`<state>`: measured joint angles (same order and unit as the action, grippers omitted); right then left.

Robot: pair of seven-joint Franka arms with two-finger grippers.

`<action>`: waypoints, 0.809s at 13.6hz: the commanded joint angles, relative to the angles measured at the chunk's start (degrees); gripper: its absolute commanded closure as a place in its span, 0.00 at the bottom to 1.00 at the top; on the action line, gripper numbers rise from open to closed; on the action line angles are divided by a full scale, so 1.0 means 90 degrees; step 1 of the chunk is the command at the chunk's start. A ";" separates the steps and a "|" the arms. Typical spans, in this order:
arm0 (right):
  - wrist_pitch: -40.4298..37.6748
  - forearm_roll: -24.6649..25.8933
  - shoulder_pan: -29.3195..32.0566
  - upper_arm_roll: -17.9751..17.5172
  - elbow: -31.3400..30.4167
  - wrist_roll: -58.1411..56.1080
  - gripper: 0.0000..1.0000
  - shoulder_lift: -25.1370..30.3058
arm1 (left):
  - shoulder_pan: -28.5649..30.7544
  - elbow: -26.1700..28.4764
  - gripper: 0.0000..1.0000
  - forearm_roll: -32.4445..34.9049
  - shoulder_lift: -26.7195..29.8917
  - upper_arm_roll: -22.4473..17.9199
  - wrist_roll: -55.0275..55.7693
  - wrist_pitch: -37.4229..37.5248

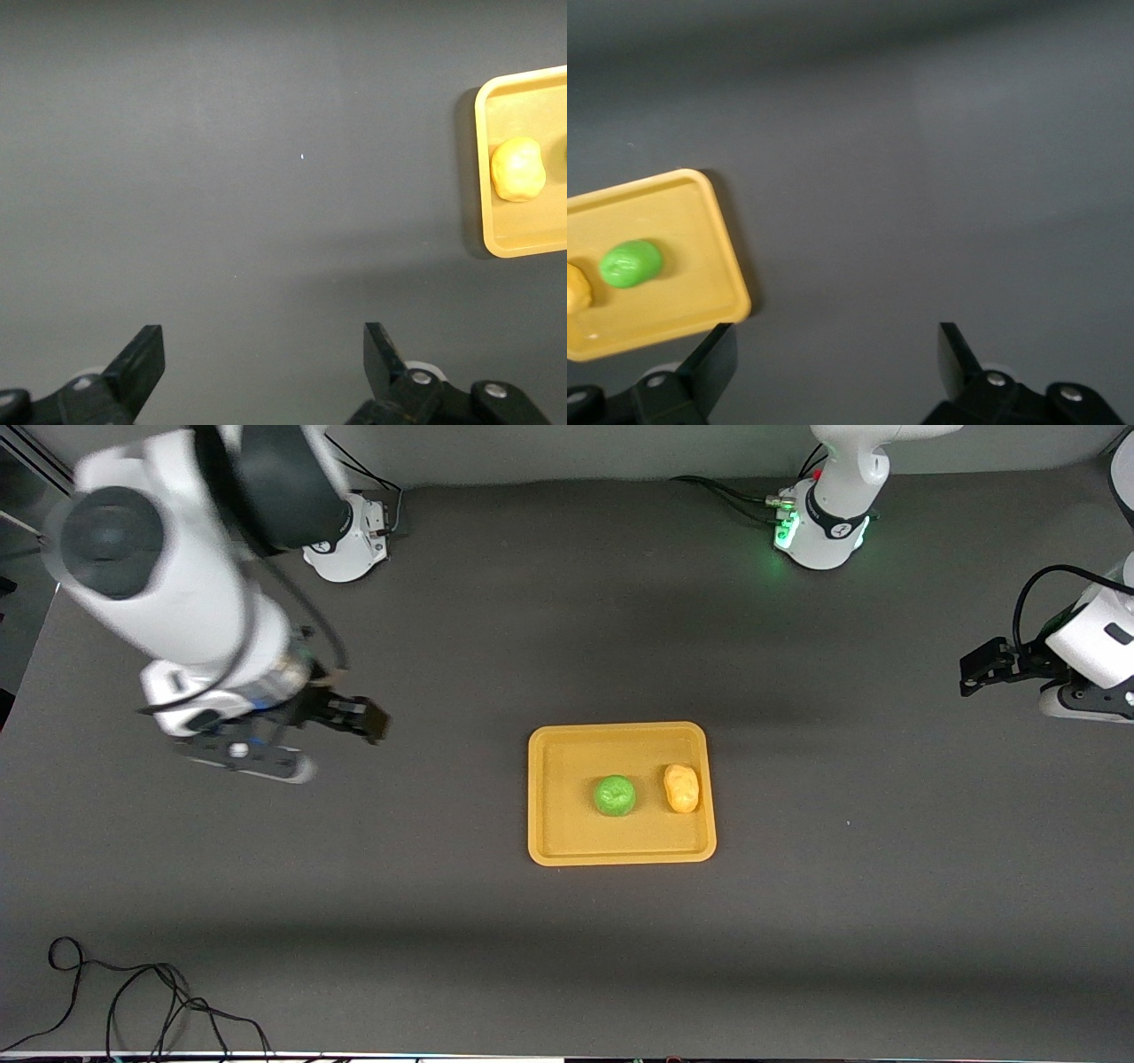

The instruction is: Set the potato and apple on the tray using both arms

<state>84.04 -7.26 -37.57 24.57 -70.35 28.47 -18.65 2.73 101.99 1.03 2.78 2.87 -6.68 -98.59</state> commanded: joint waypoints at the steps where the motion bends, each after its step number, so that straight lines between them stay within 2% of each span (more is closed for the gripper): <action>1: 0.0174 0.0180 0.0753 -0.0199 -0.1215 -0.1002 0.00 0.1075 | 0.0048 0.0054 0.00 0.0042 0.0062 0.0004 -0.0087 -0.0061; 2: 0.0222 0.0317 0.1298 -0.0558 -0.1410 -0.1440 0.00 0.1279 | 0.0049 0.0064 0.00 0.0042 0.0052 0.0004 -0.0088 -0.0070; 4: 0.0407 0.0600 0.2605 -0.1534 -0.1830 -0.2116 0.00 0.1661 | 0.0029 0.0054 0.00 0.0032 0.0071 0.0004 -0.0078 -0.0051; 6: 0.0593 0.0601 0.3506 -0.2083 -0.2289 -0.2508 0.00 0.1993 | 0.0029 0.0034 0.00 0.0042 0.0081 0.0004 -0.0087 -0.0031; 7: 0.0623 0.0601 0.3810 -0.2211 -0.2388 -0.2654 0.00 0.2052 | 0.0029 0.0034 0.00 0.0042 0.0081 0.0004 -0.0088 -0.0051; 9: 0.0604 0.0601 0.4104 -0.2212 -0.2389 -0.2909 0.00 0.2043 | 0.0019 0.0025 0.00 0.0042 0.0081 0.0004 -0.0088 -0.0041; 11: 0.0565 0.0611 0.4116 -0.2164 -0.2330 -0.2968 0.00 0.2014 | 0.0009 0.0025 0.00 0.0042 0.0091 0.0004 -0.0088 -0.0031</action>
<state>87.93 -2.55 -0.97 5.74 -89.76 3.02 -1.87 2.83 102.05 1.03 2.79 2.82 -6.72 -98.67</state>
